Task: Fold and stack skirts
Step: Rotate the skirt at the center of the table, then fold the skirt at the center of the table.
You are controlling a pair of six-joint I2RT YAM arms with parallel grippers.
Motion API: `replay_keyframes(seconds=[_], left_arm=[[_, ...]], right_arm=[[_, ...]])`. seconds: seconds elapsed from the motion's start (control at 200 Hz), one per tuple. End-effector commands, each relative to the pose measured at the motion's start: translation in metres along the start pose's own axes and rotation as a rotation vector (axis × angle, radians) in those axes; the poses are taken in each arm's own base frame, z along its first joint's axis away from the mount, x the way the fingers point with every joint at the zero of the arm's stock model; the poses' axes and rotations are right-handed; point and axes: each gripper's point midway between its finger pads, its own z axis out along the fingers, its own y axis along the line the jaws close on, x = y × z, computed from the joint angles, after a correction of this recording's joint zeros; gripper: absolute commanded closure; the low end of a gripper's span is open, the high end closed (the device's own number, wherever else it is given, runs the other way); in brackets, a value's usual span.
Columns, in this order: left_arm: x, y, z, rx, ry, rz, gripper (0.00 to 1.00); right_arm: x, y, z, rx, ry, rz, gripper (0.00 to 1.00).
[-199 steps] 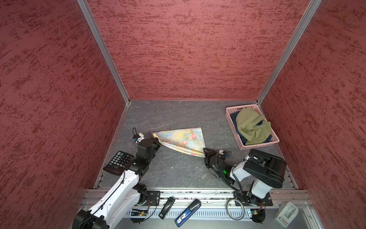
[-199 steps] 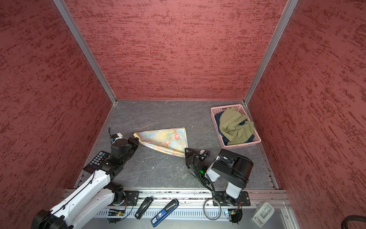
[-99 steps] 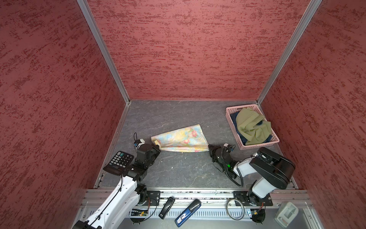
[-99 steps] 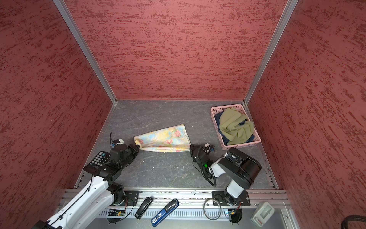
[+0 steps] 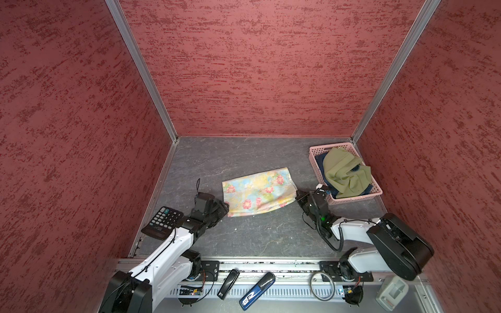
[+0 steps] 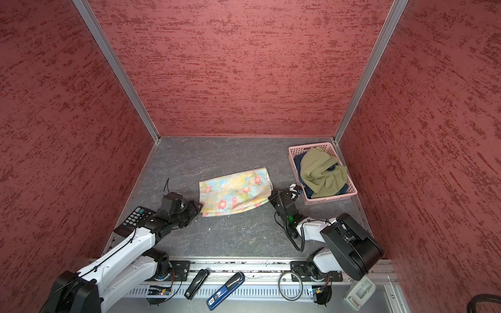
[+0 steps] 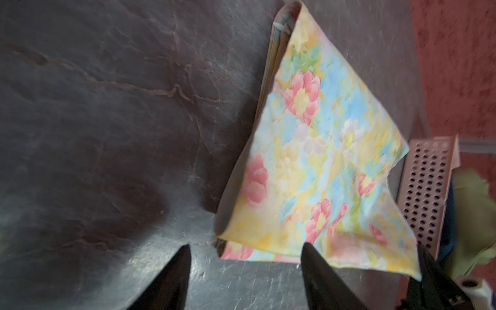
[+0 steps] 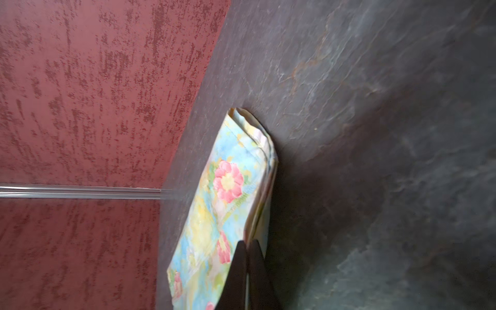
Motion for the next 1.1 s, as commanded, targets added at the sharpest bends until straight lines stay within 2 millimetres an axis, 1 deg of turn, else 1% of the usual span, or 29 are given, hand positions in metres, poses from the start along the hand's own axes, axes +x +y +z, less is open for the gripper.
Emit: replay_keyframes(seconds=[0.0, 0.075, 0.14, 0.205, 0.346, 0.416, 0.451, 0.506, 0.601, 0.646, 0.706, 0.827, 0.897, 0.942, 0.977, 1.057, 1.097], left_arm=[[-0.014, -0.010, -0.013, -0.022, -0.015, 0.043, 0.15], [-0.017, -0.009, -0.018, -0.036, -0.001, 0.025, 0.09], [-0.021, -0.004, -0.017, -0.058, 0.012, 0.015, 0.05], [-0.024, -0.001, -0.010, -0.067, 0.042, -0.008, 0.03], [-0.031, -0.014, 0.012, 0.000, 0.099, 0.017, 0.04], [-0.036, -0.018, 0.025, 0.012, 0.126, 0.029, 0.11], [-0.038, -0.021, 0.031, 0.016, 0.134, 0.043, 0.12], [-0.043, -0.028, 0.036, 0.027, 0.134, 0.082, 0.15], [-0.045, -0.033, 0.045, 0.029, 0.144, 0.136, 0.23], [-0.045, -0.032, 0.050, 0.022, 0.159, 0.149, 0.30], [-0.043, -0.028, 0.057, 0.008, 0.177, 0.155, 0.36], [-0.040, -0.029, 0.072, 0.026, 0.212, 0.155, 0.41], [-0.037, -0.030, 0.081, 0.017, 0.238, 0.172, 0.49], [-0.035, -0.032, 0.085, 0.015, 0.247, 0.184, 0.51], [-0.035, -0.034, 0.088, 0.015, 0.252, 0.195, 0.55], [-0.033, -0.041, 0.093, 0.019, 0.264, 0.228, 0.68], [-0.033, -0.044, 0.095, 0.020, 0.267, 0.236, 0.73]], right_arm=[[-0.005, -0.010, 0.001, 0.010, 0.013, -0.106, 1.00], [-0.010, -0.010, 0.002, 0.003, 0.012, -0.120, 1.00], [-0.011, -0.007, 0.003, -0.009, 0.015, -0.136, 1.00], [-0.010, -0.002, 0.003, -0.036, 0.031, -0.142, 1.00], [-0.011, 0.011, 0.001, -0.076, 0.049, -0.184, 1.00], [-0.012, 0.014, 0.000, -0.071, 0.053, -0.213, 1.00], [-0.012, 0.016, -0.001, -0.079, 0.054, -0.223, 1.00], [-0.014, 0.016, -0.002, -0.072, 0.055, -0.231, 1.00], [-0.014, 0.023, -0.004, -0.082, 0.065, -0.265, 1.00], [-0.015, 0.026, -0.005, -0.086, 0.067, -0.288, 1.00], [-0.016, 0.029, -0.005, -0.083, 0.069, -0.322, 1.00], [-0.014, 0.037, -0.003, -0.094, 0.086, -0.386, 1.00], [-0.013, 0.042, -0.002, -0.107, 0.100, -0.419, 1.00], [-0.011, 0.044, -0.001, -0.111, 0.109, -0.437, 1.00], [-0.010, 0.046, 0.000, -0.115, 0.118, -0.454, 1.00], [-0.007, 0.053, 0.004, -0.123, 0.144, -0.507, 1.00], [-0.006, 0.056, 0.006, -0.129, 0.154, -0.530, 1.00]])
